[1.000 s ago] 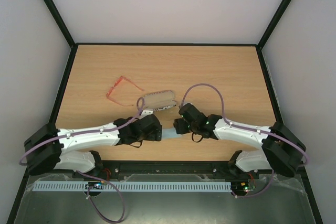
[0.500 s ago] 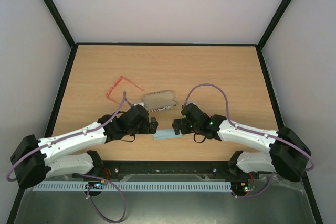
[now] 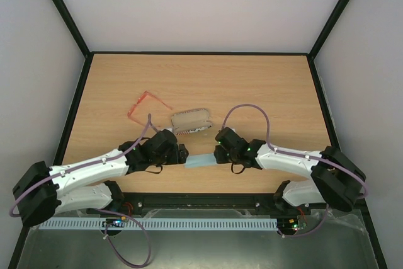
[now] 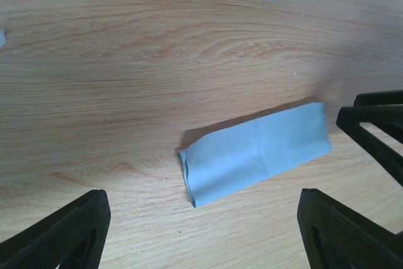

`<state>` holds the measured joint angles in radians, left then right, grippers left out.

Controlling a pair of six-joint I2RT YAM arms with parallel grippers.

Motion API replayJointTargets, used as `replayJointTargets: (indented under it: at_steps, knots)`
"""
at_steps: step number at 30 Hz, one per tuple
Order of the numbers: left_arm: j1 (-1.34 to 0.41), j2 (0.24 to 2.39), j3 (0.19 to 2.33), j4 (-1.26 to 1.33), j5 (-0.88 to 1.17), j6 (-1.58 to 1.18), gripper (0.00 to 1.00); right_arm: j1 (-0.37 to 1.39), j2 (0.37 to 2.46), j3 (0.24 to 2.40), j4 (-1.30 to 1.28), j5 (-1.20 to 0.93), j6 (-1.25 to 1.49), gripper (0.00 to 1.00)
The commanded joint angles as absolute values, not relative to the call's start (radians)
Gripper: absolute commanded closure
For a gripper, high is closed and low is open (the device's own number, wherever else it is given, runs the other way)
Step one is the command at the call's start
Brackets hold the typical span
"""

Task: Organize the sunglasses
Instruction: Pick up the glasses cleaning cloth from the center of the board.

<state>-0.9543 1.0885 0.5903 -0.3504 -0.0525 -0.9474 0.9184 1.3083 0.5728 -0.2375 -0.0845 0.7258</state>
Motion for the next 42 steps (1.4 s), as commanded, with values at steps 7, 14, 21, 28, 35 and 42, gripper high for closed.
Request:
replayJointTargets:
  at_steps: [7,14,21,28,35,42]
  knots:
    - [-0.954,1.144,0.555,-0.313,-0.052,-0.953,0.53,0.921,1.374,0.600,-0.207,-0.089,0.726,0.71]
    - [-0.955,1.115,0.540,-0.332,-0.055,-0.958,0.60,0.923,1.394,0.603,-0.212,-0.087,0.727,0.74]
    - [-0.955,1.084,0.540,-0.352,-0.066,-0.959,0.61,0.927,1.414,0.583,-0.198,-0.093,0.739,0.77]
    - [-0.954,1.061,0.534,-0.361,-0.072,-0.954,0.61,0.937,1.418,0.568,-0.204,-0.076,0.754,0.77]
    - [-0.953,1.038,0.511,-0.356,-0.074,-0.959,0.61,0.941,1.372,0.589,-0.252,-0.032,0.756,0.75]
    - [-0.954,1.014,0.510,-0.371,-0.079,-0.957,0.61,0.949,1.379,0.596,-0.260,-0.032,0.755,0.77]
